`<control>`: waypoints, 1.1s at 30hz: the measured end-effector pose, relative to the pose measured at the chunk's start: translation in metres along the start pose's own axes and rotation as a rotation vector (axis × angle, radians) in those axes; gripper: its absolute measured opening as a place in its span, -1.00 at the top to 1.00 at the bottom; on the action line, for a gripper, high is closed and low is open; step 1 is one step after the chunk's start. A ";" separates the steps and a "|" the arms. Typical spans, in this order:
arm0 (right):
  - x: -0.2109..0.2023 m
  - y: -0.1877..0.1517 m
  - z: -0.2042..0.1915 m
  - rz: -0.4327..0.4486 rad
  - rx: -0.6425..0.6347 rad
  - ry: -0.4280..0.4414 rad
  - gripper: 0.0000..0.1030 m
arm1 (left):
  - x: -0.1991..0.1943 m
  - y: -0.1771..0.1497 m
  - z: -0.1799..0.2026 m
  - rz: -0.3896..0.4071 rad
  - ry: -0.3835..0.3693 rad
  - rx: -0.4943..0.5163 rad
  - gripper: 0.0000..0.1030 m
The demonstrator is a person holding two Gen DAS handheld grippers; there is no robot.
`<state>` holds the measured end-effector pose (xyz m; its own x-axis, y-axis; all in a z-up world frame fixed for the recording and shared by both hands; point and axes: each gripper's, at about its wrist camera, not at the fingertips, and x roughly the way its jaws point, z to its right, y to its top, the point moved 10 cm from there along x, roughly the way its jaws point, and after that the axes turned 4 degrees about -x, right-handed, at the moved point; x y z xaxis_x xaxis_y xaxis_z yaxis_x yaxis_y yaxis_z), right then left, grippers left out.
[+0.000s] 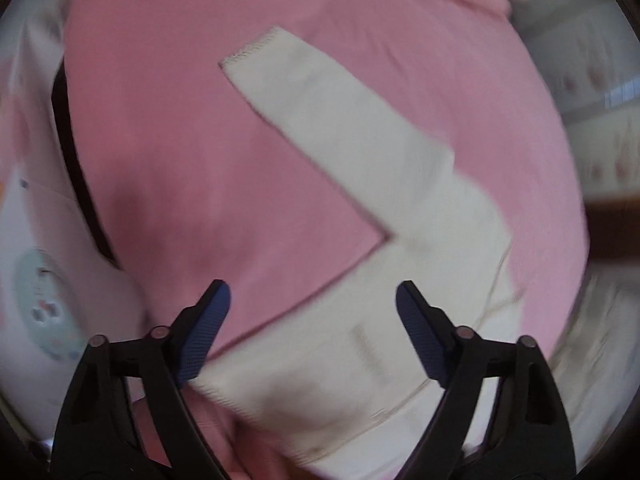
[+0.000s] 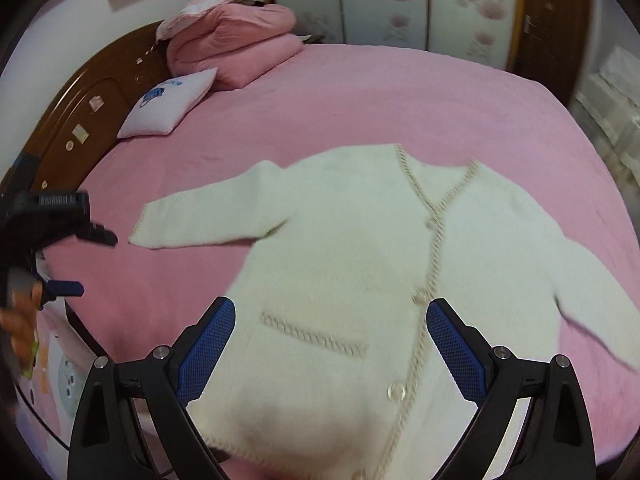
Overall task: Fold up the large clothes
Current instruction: 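Grasp the cardigan sleeve cuff with the left tool and lift it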
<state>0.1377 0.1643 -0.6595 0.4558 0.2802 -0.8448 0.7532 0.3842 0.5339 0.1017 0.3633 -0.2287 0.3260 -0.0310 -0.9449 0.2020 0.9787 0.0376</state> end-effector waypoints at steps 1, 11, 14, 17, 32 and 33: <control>0.016 0.008 -0.002 -0.011 -0.017 0.005 -0.90 | 0.006 0.021 -0.001 0.044 -0.039 -0.063 -0.54; 0.166 0.056 -0.017 -0.035 0.035 0.021 -0.90 | 0.132 0.188 -0.083 0.214 -0.099 -0.407 0.48; 0.214 0.058 -0.028 -0.063 0.087 0.026 -0.90 | 0.166 0.208 -0.099 0.216 -0.162 -0.442 0.52; 0.242 0.060 -0.046 -0.067 0.105 0.034 -0.90 | 0.192 0.220 -0.111 0.199 -0.170 -0.467 0.52; 0.254 0.062 -0.061 -0.075 0.106 0.006 -0.90 | 0.161 0.240 -0.038 0.400 -0.057 -0.168 0.81; 0.250 0.064 -0.056 -0.066 0.119 0.003 -0.90 | 0.142 0.234 -0.021 0.440 -0.070 -0.115 0.81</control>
<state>0.2731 0.3086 -0.8350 0.4019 0.2603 -0.8779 0.8327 0.2950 0.4687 0.1752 0.5918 -0.3607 0.4205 0.3827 -0.8227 -0.0719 0.9179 0.3902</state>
